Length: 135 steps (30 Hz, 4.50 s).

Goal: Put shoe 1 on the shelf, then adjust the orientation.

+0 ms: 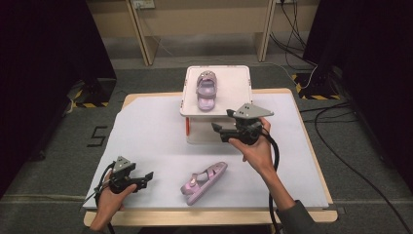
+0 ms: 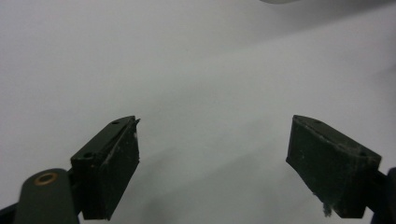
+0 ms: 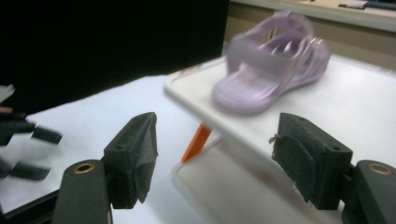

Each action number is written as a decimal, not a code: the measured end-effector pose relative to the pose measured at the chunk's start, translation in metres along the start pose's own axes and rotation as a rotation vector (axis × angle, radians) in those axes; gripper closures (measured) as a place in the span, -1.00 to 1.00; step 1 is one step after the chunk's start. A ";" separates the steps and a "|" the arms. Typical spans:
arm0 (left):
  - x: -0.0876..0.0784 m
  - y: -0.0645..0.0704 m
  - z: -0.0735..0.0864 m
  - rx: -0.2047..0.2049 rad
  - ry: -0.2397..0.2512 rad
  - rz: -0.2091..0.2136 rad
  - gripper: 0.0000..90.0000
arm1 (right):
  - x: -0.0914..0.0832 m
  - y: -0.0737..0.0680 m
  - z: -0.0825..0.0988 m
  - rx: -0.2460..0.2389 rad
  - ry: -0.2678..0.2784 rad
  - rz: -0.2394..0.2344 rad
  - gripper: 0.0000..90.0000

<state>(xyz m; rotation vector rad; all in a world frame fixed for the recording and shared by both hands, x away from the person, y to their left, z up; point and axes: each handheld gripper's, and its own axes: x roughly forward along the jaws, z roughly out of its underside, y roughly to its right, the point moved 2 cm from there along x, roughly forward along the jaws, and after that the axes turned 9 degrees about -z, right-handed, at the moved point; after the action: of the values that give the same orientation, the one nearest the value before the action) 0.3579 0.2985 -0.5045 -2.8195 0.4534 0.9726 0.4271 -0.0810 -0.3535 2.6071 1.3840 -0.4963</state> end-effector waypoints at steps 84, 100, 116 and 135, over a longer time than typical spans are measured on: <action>-0.002 0.002 0.001 0.011 0.000 -0.001 -0.64 | -0.006 -0.080 0.138 -0.145 -0.387 -0.060 -0.40; -0.002 0.002 0.000 0.013 -0.001 0.000 -0.64 | -0.025 -0.074 0.142 -0.226 -0.415 0.039 -0.49; -0.002 0.003 0.000 0.018 -0.004 -0.001 -0.64 | -0.018 -0.077 0.146 -0.189 -0.393 -0.086 0.67; -0.002 0.002 0.001 0.012 -0.002 -0.002 -0.64 | -0.029 -0.027 0.132 -0.038 -0.300 0.038 0.08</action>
<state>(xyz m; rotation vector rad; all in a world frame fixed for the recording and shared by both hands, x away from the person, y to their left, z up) 0.3553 0.2975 -0.5035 -2.8073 0.4547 0.9695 0.3612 -0.1253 -0.4661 2.4007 1.2318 -0.8082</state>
